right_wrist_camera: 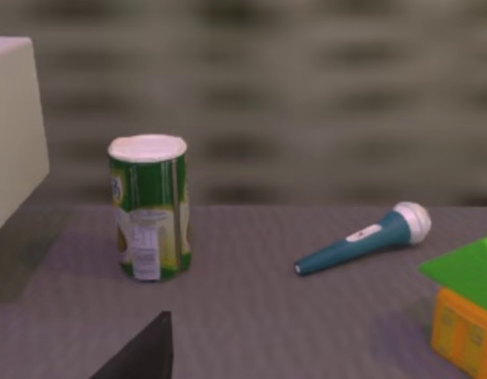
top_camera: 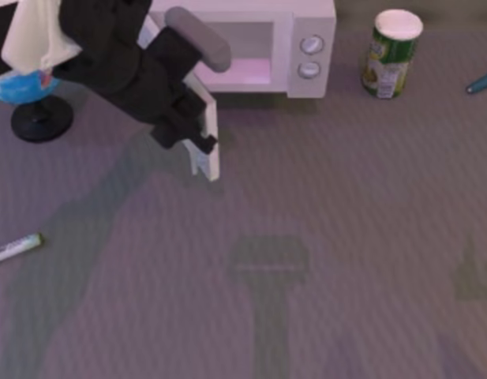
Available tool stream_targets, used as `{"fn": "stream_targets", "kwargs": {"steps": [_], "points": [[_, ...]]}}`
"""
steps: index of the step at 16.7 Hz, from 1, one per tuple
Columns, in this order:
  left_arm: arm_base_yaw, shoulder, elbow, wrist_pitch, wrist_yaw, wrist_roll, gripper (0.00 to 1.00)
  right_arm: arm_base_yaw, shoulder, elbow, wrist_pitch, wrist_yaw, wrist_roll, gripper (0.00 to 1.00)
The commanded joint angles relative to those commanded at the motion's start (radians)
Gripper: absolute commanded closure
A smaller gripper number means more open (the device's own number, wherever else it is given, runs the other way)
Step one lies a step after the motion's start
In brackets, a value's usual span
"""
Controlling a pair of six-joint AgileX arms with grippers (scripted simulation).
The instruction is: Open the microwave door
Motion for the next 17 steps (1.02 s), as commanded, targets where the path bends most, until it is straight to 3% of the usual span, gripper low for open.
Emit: {"fn": "stream_targets", "kwargs": {"steps": [3,17], "points": [[0.017,-0.008,-0.011,-0.010,0.022,0.044,1.00,0.000,0.000,0.000,0.000,0.000,0.000,0.00],[0.017,-0.008,-0.011,-0.010,0.022,0.044,1.00,0.000,0.000,0.000,0.000,0.000,0.000,0.00]]}}
